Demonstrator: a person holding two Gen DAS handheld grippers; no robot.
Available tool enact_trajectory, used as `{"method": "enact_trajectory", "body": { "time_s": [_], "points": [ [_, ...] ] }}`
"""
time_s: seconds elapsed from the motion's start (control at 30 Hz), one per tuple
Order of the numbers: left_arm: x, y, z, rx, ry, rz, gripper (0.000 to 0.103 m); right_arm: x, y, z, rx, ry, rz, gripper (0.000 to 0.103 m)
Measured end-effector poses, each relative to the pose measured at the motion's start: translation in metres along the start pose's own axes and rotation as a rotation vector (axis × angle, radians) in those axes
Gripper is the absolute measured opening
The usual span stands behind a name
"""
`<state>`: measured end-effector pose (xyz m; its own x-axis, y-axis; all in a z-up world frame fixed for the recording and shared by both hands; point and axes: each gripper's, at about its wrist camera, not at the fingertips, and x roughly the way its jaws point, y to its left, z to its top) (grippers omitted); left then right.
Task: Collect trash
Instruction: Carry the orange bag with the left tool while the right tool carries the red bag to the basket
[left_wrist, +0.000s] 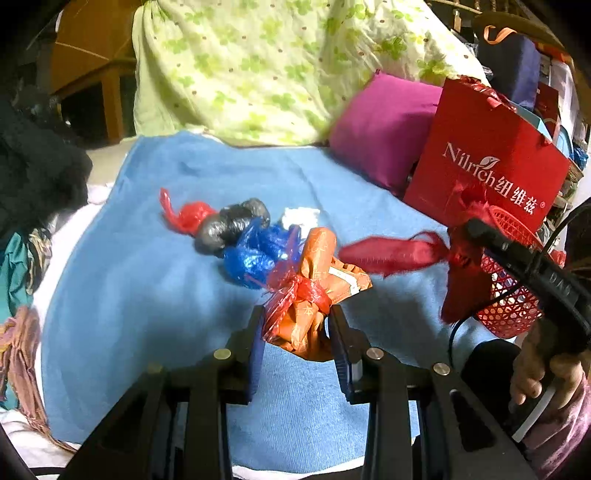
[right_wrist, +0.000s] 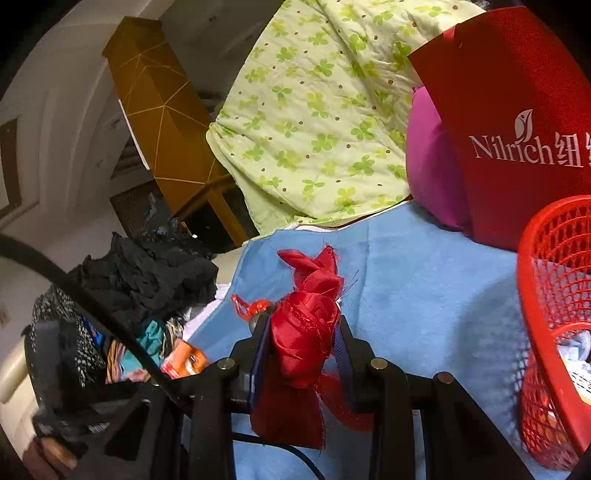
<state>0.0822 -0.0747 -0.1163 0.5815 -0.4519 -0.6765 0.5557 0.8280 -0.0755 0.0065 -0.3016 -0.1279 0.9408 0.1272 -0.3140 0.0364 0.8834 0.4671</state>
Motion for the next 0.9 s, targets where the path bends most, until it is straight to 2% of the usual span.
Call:
{"method": "enact_trajectory", "body": {
  "time_s": [0.3, 0.57, 0.9],
  "points": [
    [-0.022, -0.018, 0.012, 0.035, -0.051, 0.07, 0.035, -0.007, 0.0, -0.002, -0.003, -0.013, -0.005, 0.035],
    [-0.03, -0.034, 0.023, 0.069, -0.08, 0.153, 0.035, -0.033, 0.01, 0.005, 0.01, -0.043, -0.004, 0.035],
    [-0.047, -0.057, 0.028, 0.122, -0.131, 0.225, 0.035, -0.085, 0.042, 0.028, -0.071, -0.171, 0.002, 0.035]
  ]
}}
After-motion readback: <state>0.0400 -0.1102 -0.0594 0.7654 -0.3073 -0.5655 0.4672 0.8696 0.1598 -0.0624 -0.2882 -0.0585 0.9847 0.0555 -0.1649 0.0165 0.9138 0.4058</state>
